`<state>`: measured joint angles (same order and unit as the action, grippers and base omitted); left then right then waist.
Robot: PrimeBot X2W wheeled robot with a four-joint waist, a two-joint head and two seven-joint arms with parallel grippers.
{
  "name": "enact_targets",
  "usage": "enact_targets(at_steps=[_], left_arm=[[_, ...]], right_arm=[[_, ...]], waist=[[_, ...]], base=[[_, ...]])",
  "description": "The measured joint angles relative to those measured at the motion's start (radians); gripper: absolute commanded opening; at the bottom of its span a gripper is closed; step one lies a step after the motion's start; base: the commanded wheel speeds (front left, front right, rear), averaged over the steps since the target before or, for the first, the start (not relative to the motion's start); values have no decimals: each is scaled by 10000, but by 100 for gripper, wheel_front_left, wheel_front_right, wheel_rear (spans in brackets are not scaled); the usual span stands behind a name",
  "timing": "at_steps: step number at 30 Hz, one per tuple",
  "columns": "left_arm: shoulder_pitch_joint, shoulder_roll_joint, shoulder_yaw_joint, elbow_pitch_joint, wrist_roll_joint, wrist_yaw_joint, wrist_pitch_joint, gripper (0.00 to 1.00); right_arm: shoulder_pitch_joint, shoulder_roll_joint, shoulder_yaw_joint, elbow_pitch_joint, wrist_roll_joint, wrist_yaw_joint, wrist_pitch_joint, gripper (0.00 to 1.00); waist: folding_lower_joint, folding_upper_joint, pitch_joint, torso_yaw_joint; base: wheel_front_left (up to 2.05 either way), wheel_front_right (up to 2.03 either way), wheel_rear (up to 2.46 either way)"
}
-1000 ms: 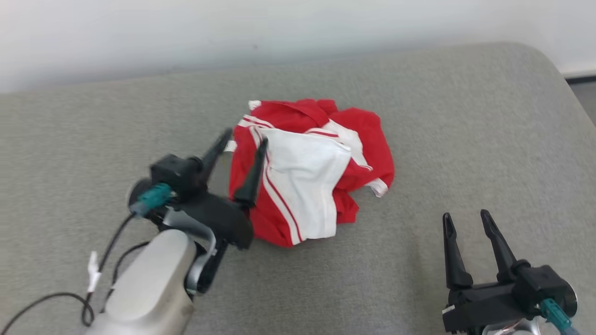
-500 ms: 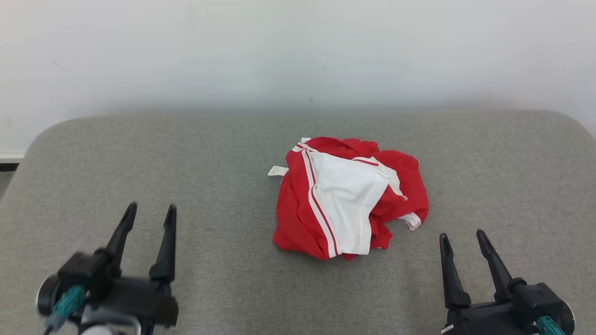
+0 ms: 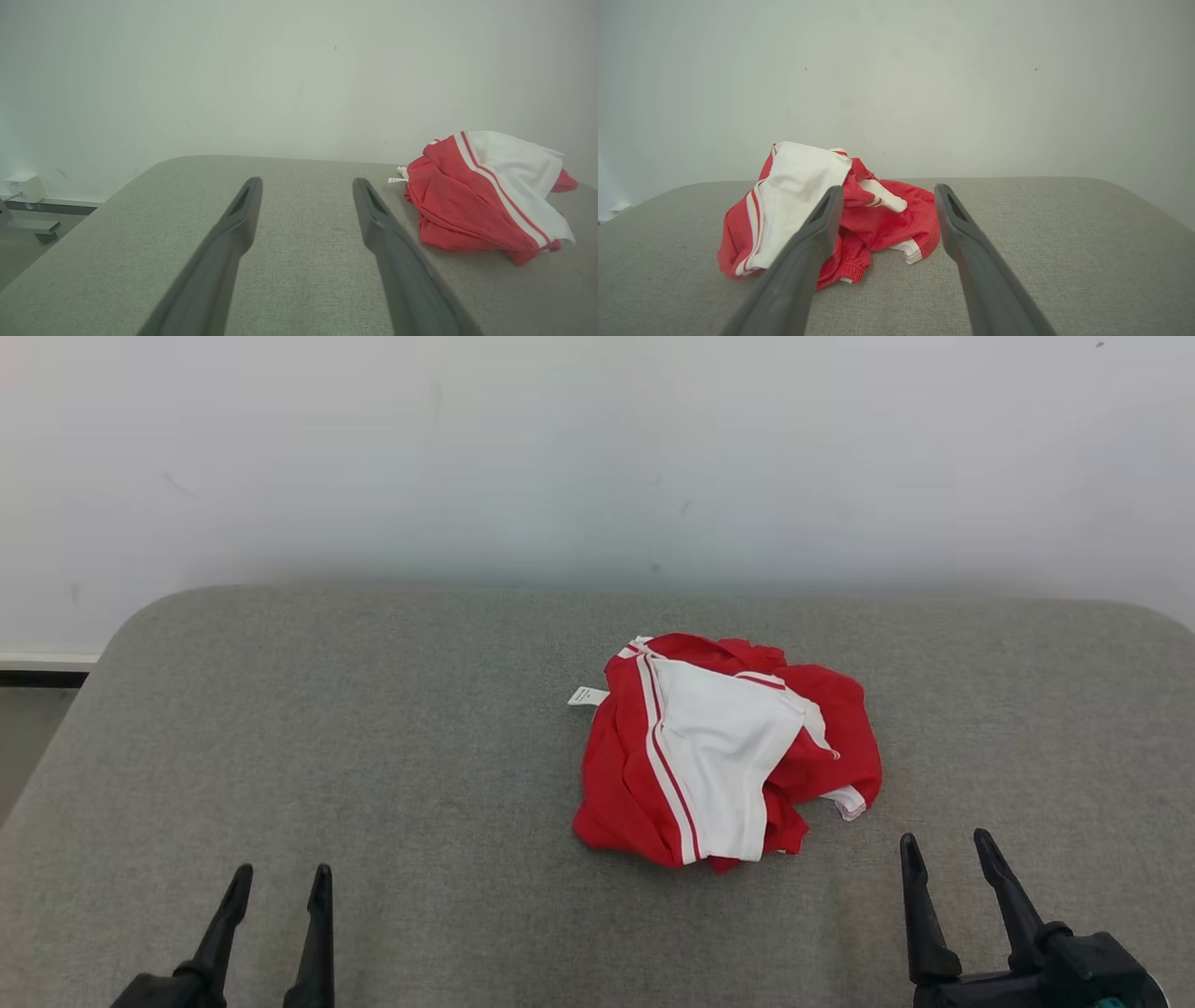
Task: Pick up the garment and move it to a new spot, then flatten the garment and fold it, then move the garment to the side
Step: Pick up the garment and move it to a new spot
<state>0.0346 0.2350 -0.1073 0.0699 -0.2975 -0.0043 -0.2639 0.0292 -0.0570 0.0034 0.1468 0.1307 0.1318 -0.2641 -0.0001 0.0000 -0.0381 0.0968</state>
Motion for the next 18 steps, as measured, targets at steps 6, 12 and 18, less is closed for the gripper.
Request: enact_targets(at_steps=[6, 12, 18], left_arm=[[71, -426, 470, 71, 353, -412, 0, 100], [-185, -675, 769, 282, 591, -729, 0, 100], [-1293, -945, 391, 623, 734, -1032, 0, 100]], right_arm=[[23, -8, 10, 15, 6, 0, 0, 100], [-47, -12, 73, 52, 6, 0, 0, 100], [-192, -8, 257, 96, 4, 0, 2, 100]], waist=[[1, 0, -2, -33], [1, 0, 29, -207], [1, 0, 172, -527]], base=[[0, 0, 0], [0, 0, 0], [0, 0, 0]])
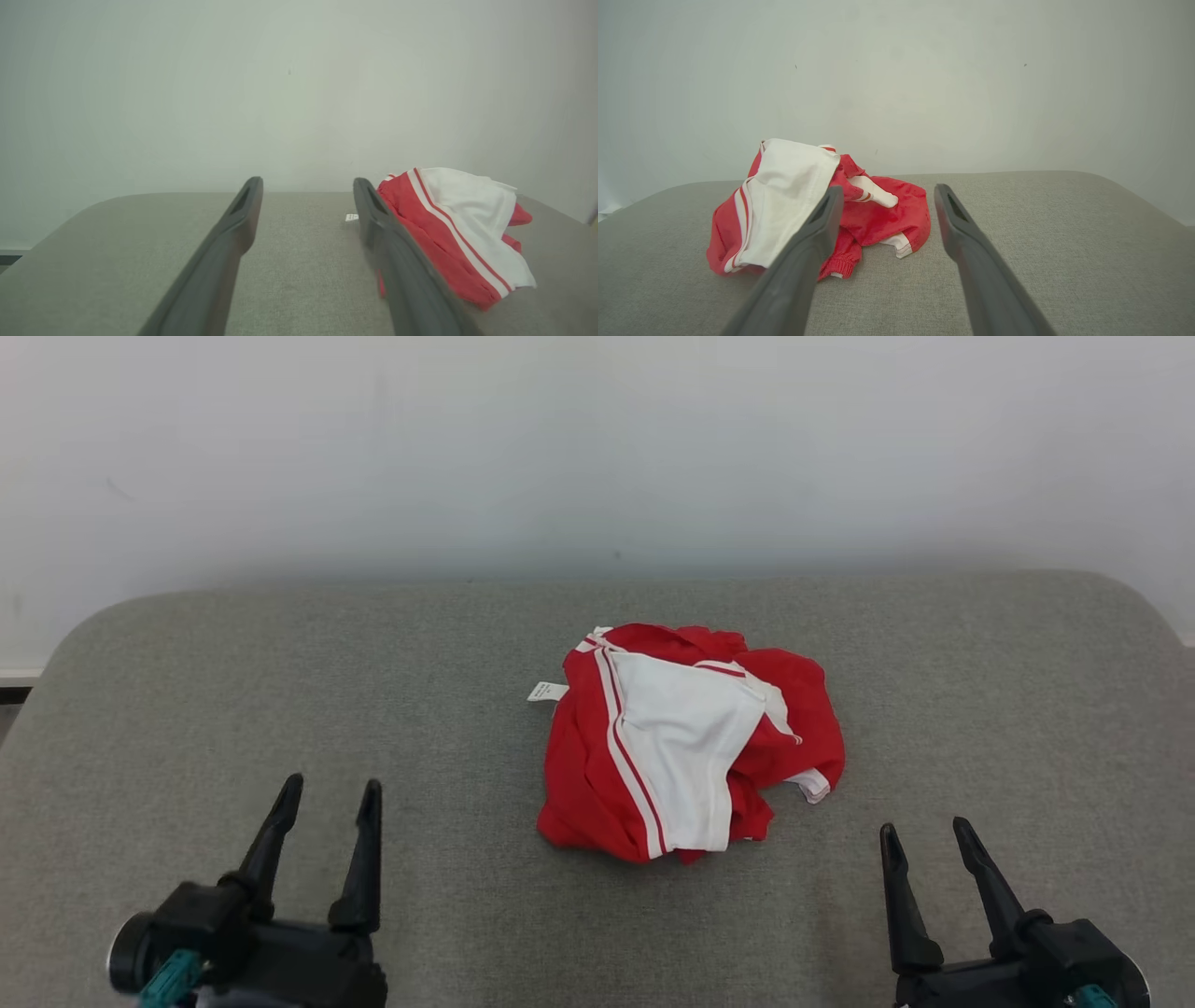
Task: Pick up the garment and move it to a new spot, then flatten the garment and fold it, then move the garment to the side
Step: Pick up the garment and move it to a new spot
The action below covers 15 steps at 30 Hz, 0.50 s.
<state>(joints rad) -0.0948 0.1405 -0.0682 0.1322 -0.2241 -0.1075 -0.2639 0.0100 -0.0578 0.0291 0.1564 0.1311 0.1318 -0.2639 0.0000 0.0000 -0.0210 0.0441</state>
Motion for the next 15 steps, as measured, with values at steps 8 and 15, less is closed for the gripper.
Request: enact_targets(at_steps=[8, 15], left_arm=[[-2016, -107, -1260, 1287, -31, -201, 0, 100], [-2880, 52, -2336, 2798, -351, -234, 0, 100]], right_arm=[[-329, 31, 56, 2, -4, 0, -2, 100], [-623, 59, 8, -42, 6, 0, -2, 100]], waist=[[1, 1, 590, -714], [1, 1, 1253, -1387]], base=[[0, 0, 0], [0, 0, 0]])
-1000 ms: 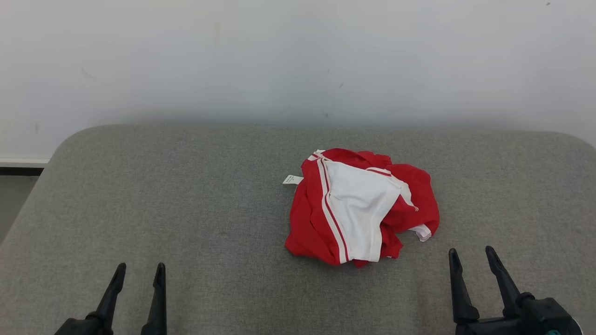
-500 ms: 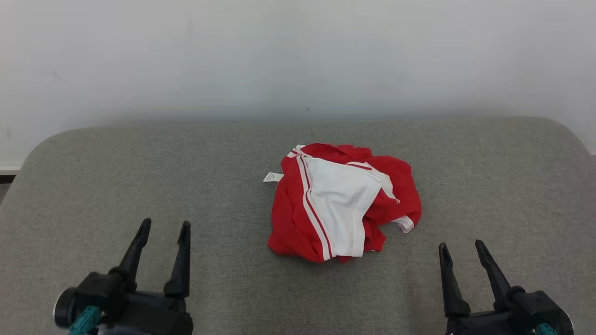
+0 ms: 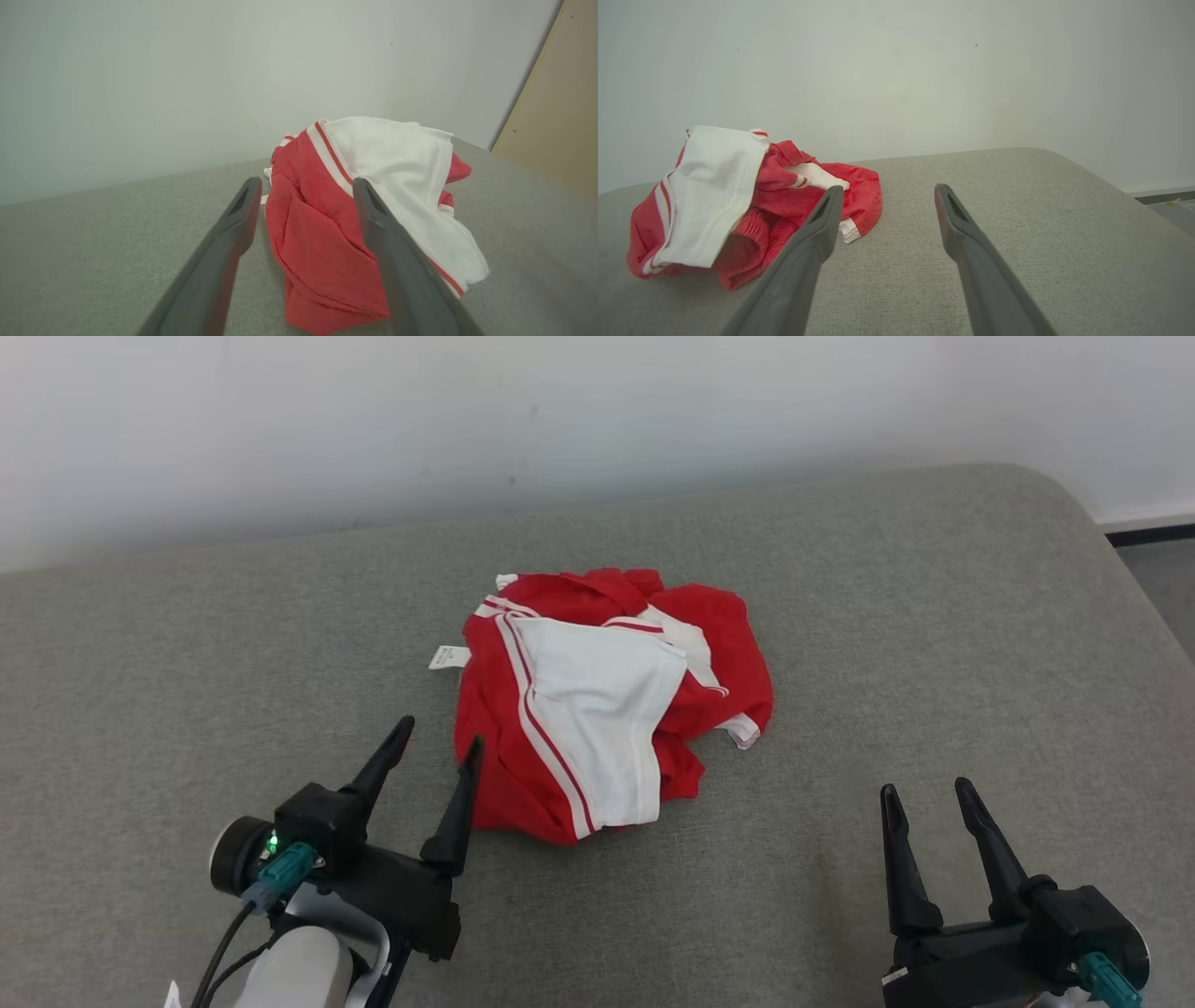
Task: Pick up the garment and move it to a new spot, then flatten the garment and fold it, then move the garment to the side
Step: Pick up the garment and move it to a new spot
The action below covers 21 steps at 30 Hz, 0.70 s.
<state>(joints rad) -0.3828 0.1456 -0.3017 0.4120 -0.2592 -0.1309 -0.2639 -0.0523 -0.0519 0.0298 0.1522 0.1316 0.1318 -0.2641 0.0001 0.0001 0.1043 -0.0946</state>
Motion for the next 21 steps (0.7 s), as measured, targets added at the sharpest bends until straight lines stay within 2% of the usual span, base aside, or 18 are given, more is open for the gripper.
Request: enact_targets(at_steps=[9, 10, 11, 12, 21], left_arm=[[-249, 115, -1053, 1335, -608, -2, 0, 100], [-266, 119, -1116, 1427, -702, -2, 0, 89], [-294, 117, -1154, 1521, -892, -2, 0, 38], [-345, 134, -1210, 1574, -932, -2, 0, 0], [-1061, 408, -911, 849, -798, -2, 2, 0]], right_arm=[[-113, 2, 2, -19, 201, 0, 0, 100], [-115, 2, 10, -19, 219, 0, 0, 100], [-120, 4, 13, -17, 251, 0, 0, 100], [-123, 4, 13, -17, 263, 0, 0, 100], [-70, 10, -157, 8, 268, 0, 0, 100]], waist=[[0, 0, 585, -663], [0, 0, 632, -718], [0, 0, 669, -768], [1, 0, 704, -807], [0, 0, 592, -597]], base=[[0, 0, 0], [0, 0, 0], [0, 0, 0], [0, 0, 0], [0, 0, 0]])
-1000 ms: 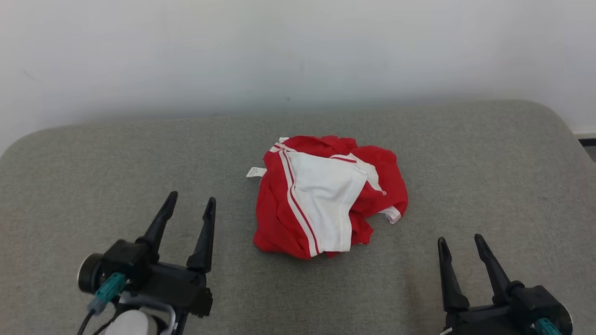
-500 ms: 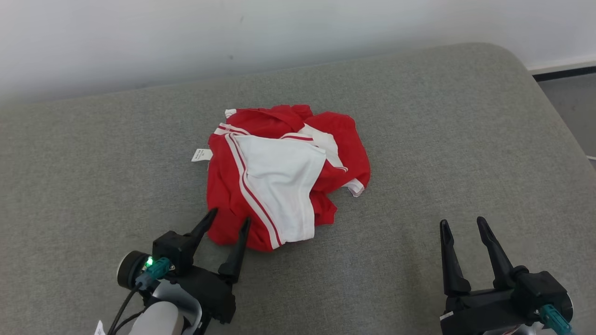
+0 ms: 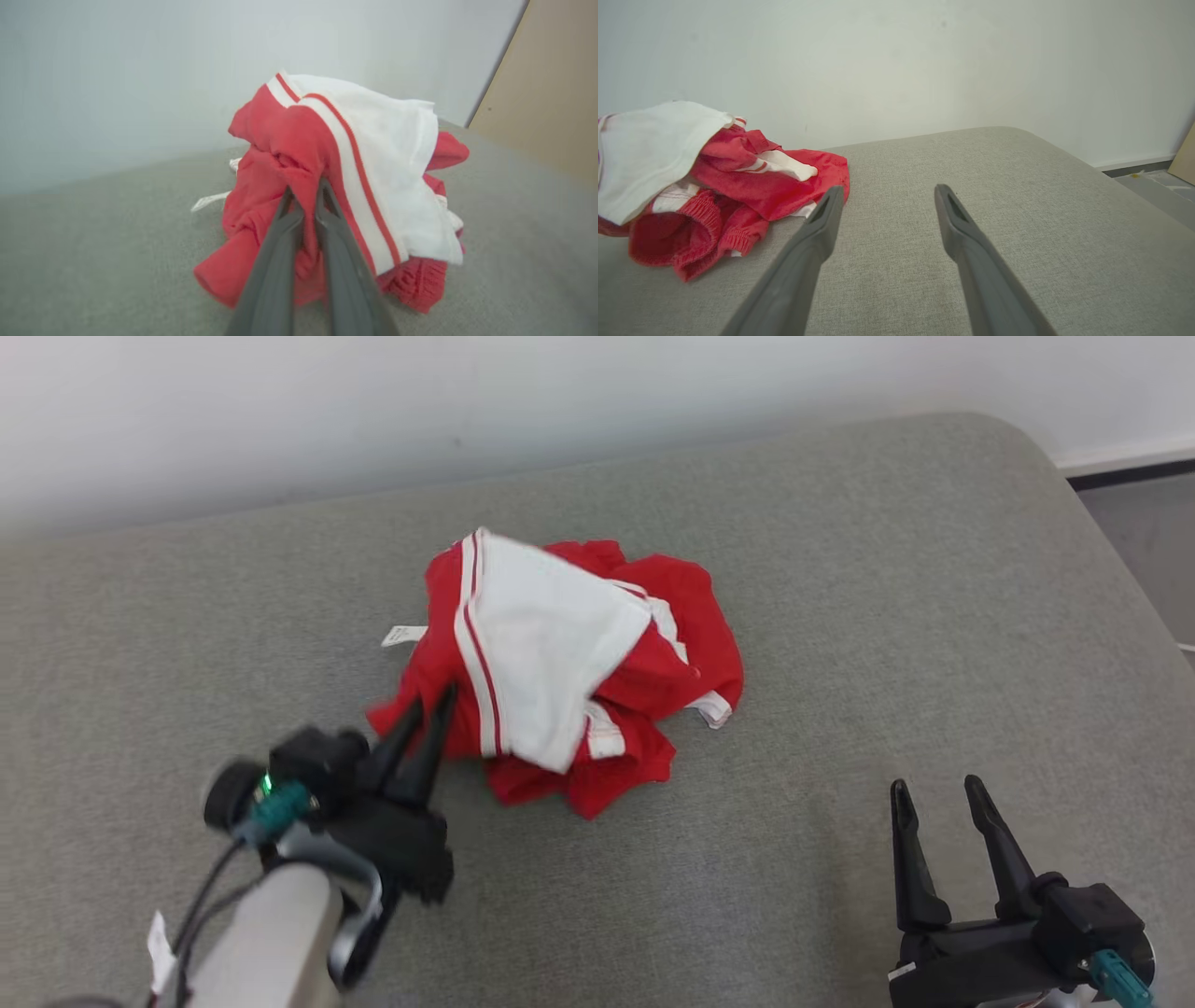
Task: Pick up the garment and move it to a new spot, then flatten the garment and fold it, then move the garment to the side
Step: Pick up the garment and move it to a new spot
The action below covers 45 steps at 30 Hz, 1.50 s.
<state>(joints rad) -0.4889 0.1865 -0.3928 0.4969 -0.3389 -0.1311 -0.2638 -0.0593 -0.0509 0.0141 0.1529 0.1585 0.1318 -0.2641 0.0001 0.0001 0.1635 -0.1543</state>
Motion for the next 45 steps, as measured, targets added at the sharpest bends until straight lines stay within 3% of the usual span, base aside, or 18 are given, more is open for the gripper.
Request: enact_targets(at_steps=[12, 21, 33, 45], left_arm=[[-4489, 1009, -587, -1244, -353, 0, 449, 0], [-7322, 1384, -727, -1338, -1026, -2, 792, 0], [-7322, 1960, -648, -823, -1499, -2, 558, 0], [-6041, 2934, 161, -313, -1733, 196, 123, 0]], right_arm=[[42, 4, -12, 180, 128, 0, 0, 100], [170, 4, -58, 192, 278, 0, 0, 100], [34, 4, -71, 69, 121, 0, 0, 100], [-360, 4, -58, -376, -598, 0, 0, 100]], waist=[[-1, 0, -599, 647], [-1, 0, -538, 889], [-1, 0, -305, 1466], [-1, 0, 115, 3031]], base=[[0, 0, 0], [0, 0, 0], [0, 0, 0], [0, 0, 0]])
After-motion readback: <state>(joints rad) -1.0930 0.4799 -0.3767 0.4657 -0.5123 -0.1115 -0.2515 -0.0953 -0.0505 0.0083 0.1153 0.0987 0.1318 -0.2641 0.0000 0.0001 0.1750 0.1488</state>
